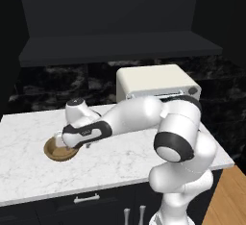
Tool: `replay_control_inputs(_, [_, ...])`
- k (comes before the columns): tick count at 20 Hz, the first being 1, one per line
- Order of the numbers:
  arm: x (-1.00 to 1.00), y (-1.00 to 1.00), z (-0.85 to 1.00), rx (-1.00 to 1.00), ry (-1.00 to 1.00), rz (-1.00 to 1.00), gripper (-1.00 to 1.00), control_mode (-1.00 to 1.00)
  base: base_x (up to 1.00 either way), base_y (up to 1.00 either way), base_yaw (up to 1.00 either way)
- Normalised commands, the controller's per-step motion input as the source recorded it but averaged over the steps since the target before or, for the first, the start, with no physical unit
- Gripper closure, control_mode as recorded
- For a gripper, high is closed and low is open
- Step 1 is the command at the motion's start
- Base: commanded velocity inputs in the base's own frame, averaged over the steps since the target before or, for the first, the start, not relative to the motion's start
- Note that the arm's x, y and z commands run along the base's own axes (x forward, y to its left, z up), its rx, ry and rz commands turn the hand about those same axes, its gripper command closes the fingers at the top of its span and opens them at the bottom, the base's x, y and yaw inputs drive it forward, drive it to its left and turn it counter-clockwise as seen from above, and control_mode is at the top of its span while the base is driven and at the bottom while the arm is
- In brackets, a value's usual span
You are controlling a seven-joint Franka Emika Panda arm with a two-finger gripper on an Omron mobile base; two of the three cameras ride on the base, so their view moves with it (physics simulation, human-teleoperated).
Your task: Pick up the bowls on the counter and stack them on top of one another in the open cabinet. Place the smaller bowl on top of the larger bowl.
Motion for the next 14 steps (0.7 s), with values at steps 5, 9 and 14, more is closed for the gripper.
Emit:
replay_control_inputs(5, [0.08, 0.14, -0.16, -0.01, 0.00, -0.01, -1.00, -1.00, 0.00, 0.00, 0.00])
replay_control_inputs(9, [0.09, 0.08, -0.10, 0.00, 0.00, 0.00, -1.00, -1.00, 0.00, 0.00, 0.00])
replay_control_inputs(14, [0.13, 0.00, -0.02, 0.00, 0.00, -0.04, -1.00, -1.00, 0.00, 0.00, 0.00])
